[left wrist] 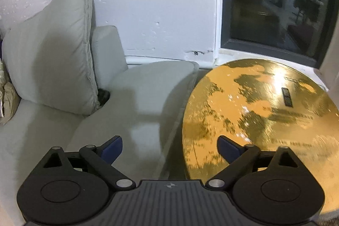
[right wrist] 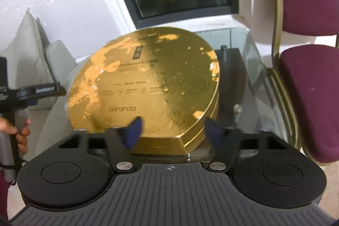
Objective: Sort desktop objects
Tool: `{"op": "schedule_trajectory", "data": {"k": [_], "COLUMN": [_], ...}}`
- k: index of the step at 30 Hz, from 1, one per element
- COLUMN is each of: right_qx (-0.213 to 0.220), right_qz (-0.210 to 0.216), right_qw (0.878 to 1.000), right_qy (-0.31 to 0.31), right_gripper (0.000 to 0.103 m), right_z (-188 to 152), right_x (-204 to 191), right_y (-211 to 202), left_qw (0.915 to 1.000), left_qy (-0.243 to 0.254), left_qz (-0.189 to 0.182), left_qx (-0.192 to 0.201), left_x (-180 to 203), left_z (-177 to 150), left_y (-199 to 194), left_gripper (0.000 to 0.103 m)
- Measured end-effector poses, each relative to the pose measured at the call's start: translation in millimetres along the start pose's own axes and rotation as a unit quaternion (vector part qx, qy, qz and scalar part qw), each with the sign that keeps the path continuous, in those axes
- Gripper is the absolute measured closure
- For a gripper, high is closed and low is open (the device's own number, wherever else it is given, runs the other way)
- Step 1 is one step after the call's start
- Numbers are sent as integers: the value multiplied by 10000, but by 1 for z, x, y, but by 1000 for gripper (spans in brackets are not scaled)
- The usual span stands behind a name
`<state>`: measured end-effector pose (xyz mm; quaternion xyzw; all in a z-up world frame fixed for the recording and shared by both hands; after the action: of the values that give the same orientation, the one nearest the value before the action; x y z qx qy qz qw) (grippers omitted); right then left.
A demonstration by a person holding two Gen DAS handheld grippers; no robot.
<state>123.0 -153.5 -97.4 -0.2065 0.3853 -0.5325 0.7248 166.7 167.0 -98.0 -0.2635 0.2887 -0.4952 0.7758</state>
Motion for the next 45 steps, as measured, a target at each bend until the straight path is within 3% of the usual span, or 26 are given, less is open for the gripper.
{"op": "schedule_trajectory", "data": {"k": [6, 12, 13, 21, 24, 27, 29, 32, 35, 39, 45], "right_qx": [-169, -168, -170, -206, -158, -99, -57, -91, -106, -331, -553], "right_qz": [191, 151, 155, 161, 181, 210, 231, 166, -137, -506, -590], "right_qw": [9996, 9997, 9997, 9996, 9997, 9996, 9995, 9988, 9964, 9925, 9909], "right_qy": [-92, -13, -19, -81, -106, -131, -199, -445, -835, -1065, -1077], "right_gripper": [43, 42, 42, 42, 41, 39, 32, 32, 40, 42, 42], "right_z": [-12, -12, -12, -13, -11, -8, -4, 0, 2, -2, -10], "right_x": [-2, 6, 6, 6, 4, 3, 1, -3, -4, -1, 2], "right_y": [3, 0, 0, -1, -5, -9, -10, 5, 33, 70, 71], "left_qw": [9963, 9985, 9983, 9962, 9964, 9974, 9975, 9954, 9944, 9929, 9909], "left_qy": [-234, -360, -379, -579, -456, -16, 363, 770, 888, 847, 833], "left_qz": [-806, -59, -23, -166, -46, 35, -66, -233, -73, -6, 67], "left_qx": [-168, -415, -452, -636, -715, -714, -596, -519, -561, -830, -1056], "left_x": [22, 12, 11, 7, 3, 5, 14, 31, 37, 37, 29], "left_z": [14, 26, 27, 36, 34, 24, 14, -9, -28, -47, -57], "left_y": [32, 66, 69, 88, 81, 51, 25, -1, -8, -4, -15], "left_gripper": [19, 19, 14, 6, 14, 8, 5, 5, 5, 5, 6]}}
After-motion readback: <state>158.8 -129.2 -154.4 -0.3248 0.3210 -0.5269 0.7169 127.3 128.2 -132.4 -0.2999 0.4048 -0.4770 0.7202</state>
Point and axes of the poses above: each gripper's, at about its wrist camera, not at the fingertips, and y roughly the way its jaws point, x to its right, z to its top, the point moved 10 cm from there along y, roughly the way its jaws point, and after that the axes turned 7 degrees about y, right-handed, at the moved point
